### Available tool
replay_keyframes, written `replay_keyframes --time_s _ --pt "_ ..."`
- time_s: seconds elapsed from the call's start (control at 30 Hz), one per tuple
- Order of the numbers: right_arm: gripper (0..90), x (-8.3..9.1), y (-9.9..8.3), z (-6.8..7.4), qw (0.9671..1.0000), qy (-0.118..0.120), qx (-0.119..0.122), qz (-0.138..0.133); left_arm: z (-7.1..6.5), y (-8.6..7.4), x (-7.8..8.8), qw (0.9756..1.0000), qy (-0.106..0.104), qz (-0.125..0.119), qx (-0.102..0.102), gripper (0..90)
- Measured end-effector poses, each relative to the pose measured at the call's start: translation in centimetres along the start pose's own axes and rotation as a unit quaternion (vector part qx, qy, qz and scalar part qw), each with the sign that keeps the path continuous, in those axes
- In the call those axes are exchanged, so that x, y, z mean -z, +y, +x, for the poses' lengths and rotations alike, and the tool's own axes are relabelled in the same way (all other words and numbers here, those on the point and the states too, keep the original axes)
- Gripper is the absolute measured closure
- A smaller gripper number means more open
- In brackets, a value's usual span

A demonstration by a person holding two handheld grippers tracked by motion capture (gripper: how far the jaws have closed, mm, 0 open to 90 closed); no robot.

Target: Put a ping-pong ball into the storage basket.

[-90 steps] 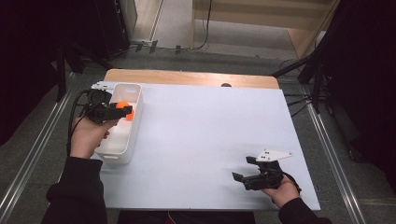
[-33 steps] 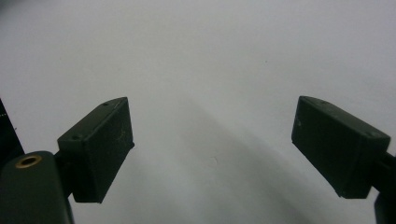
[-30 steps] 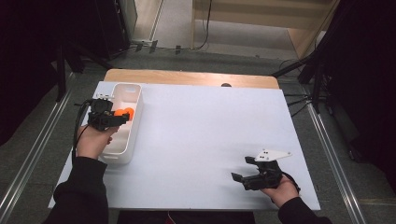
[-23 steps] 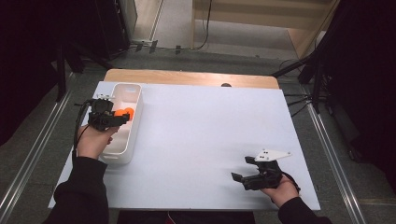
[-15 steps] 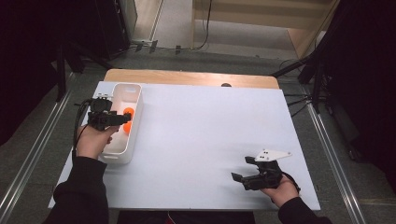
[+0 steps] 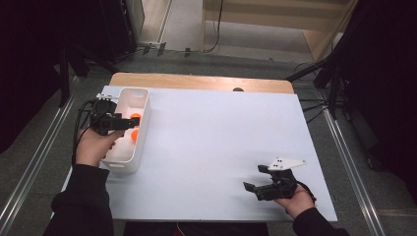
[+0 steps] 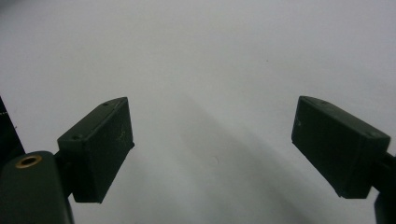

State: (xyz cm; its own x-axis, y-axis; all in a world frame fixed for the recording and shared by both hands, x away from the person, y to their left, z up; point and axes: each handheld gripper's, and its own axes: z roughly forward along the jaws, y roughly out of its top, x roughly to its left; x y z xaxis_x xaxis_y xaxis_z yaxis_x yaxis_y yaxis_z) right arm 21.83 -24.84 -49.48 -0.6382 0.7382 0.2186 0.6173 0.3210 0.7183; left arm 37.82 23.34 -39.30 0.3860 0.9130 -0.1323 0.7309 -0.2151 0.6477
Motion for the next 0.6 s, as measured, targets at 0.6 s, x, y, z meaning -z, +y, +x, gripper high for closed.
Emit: replay_keyframes --time_s 0.6 --pt "11.2 0.0 -0.1 0.0 1.0000 0.003 0.002 0.003 -1.8 0.7 0.9 0.9979 -0.055 0.001 -0.034 27.3"
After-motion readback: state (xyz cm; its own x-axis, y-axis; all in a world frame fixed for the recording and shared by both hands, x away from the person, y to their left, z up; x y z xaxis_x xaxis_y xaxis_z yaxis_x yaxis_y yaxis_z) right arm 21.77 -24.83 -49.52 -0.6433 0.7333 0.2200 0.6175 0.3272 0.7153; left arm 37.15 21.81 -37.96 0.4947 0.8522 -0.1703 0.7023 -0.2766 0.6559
